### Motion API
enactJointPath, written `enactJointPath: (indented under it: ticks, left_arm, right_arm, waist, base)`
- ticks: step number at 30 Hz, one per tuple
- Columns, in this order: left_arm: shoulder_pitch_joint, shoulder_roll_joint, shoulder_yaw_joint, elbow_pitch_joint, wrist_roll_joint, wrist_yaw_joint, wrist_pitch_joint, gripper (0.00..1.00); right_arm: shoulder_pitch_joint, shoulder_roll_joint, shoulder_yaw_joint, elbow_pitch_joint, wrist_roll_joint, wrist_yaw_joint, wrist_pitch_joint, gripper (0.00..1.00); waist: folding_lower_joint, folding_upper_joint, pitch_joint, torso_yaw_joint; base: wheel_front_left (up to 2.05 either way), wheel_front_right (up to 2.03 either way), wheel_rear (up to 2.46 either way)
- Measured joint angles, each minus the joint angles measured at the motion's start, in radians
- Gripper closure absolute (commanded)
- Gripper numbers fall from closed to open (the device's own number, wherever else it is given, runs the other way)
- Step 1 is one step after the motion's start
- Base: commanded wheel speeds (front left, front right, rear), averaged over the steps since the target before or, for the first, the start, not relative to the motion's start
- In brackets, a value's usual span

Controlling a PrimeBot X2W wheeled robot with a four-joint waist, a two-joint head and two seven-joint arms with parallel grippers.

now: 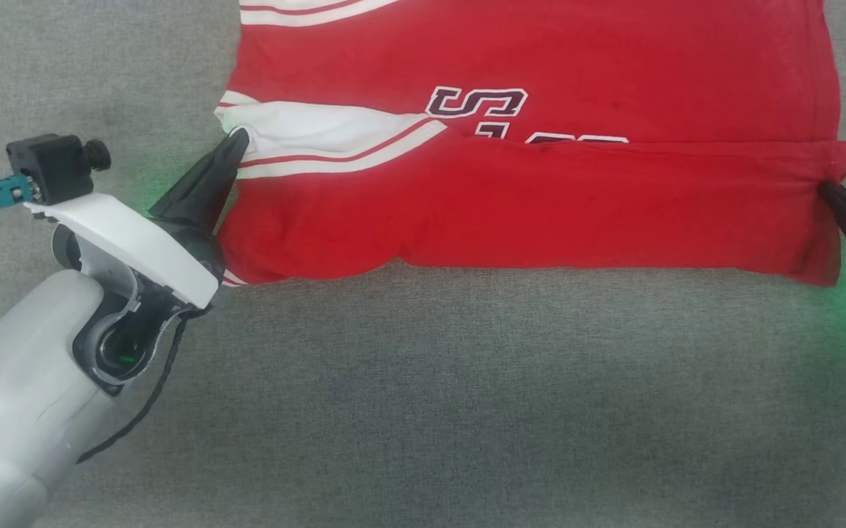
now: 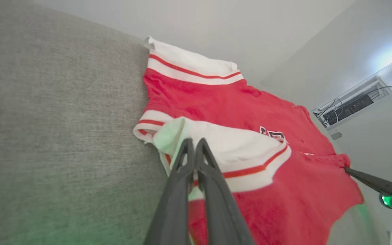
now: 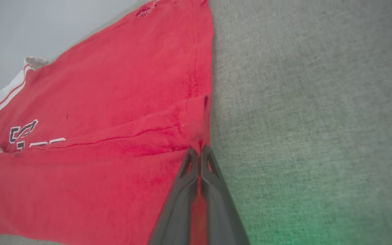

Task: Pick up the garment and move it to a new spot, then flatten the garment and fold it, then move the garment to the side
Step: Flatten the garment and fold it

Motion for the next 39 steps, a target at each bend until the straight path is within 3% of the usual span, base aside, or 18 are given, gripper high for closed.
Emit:
enactJointPath:
  ticks: [1,2,4,8,12,15,18,23,29,37,38,39]
  left_arm:
    - [-0.008,-0.001,-0.013,0.015,0.006,0.0,-0.006,0.11]
    - [-0.016,0.003,-0.03,0.027,0.022,0.0,-0.007,0.0]
    - [-0.022,0.016,-0.056,0.041,0.031,0.0,-0.014,0.0]
    - [-0.074,0.079,-0.13,0.066,0.102,0.0,0.01,0.0]
    - [-0.127,0.141,-0.183,0.04,0.132,0.0,0.103,0.0]
    - [-0.164,0.189,-0.206,-0.004,0.11,0.0,0.232,0.0]
    - [-0.164,0.216,-0.259,-0.061,0.035,0.017,0.45,0.0]
    - [-0.155,0.239,-0.286,-0.158,-0.075,0.096,0.64,0.0]
    - [-0.131,0.231,-0.298,-0.136,-0.146,0.126,0.717,0.0]
    - [-0.14,0.215,-0.266,-0.046,-0.206,0.075,0.741,0.0]
    - [-0.144,0.215,-0.264,-0.042,-0.209,0.067,0.743,0.2]
    - [-0.146,0.213,-0.261,-0.036,-0.217,0.062,0.743,0.51]
  right_arm:
    - [0.0,-0.005,0.013,0.002,-0.004,0.0,-0.017,0.75]
    - [0.0,-0.013,0.024,0.005,-0.009,0.0,-0.036,0.32]
    - [0.0,-0.028,0.039,0.012,-0.02,0.0,-0.068,0.0]
    - [0.012,-0.073,0.058,0.019,-0.054,0.0,-0.133,0.0]
    - [0.033,-0.095,0.056,0.012,-0.073,0.0,-0.197,0.0]
    - [0.051,-0.1,0.054,0.006,-0.073,0.0,-0.218,0.0]
    - [0.068,-0.105,0.061,-0.002,-0.071,0.0,-0.225,0.0]
    - [0.07,-0.097,0.09,-0.029,-0.072,0.0,-0.228,0.0]
    - [0.063,-0.089,0.107,-0.051,-0.07,0.0,-0.222,0.0]
    - [0.066,-0.076,0.099,-0.064,-0.072,0.0,-0.218,0.0]
    - [0.067,-0.076,0.095,-0.064,-0.072,0.0,-0.218,0.0]
    - [0.067,-0.076,0.093,-0.065,-0.072,0.0,-0.218,0.0]
  waist:
    - [0.0,0.0,-0.004,-0.001]
    - [0.0,0.0,-0.009,-0.001]
    - [0.0,0.0,-0.021,0.0]
    - [0.0,0.0,-0.057,0.005]
    - [0.0,0.0,-0.101,0.013]
    - [0.0,0.0,-0.133,0.017]
    - [0.0,0.0,-0.157,0.021]
    - [0.0,0.0,-0.158,0.005]
    - [0.0,0.0,-0.122,-0.035]
    - [-0.0001,0.0001,-0.072,-0.084]
    - [0.0,0.0,-0.068,-0.087]
    - [0.0,0.0001,-0.066,-0.088]
  base:
    - [0.0,0.0,0.0]
    - [0.0,0.0,0.0]
    - [0.0,0.0,0.0]
    - [0.0,0.0,0.0]
    - [0.0,0.0,0.0]
    - [0.0,0.0,0.0]
    - [0.0,0.0,0.0]
    - [0.0,0.0,0.0]
    - [0.0,0.0,0.0]
    - [0.0,0.0,0.0]
    - [0.0,0.0,0.0]
    - [0.0,0.0,0.0]
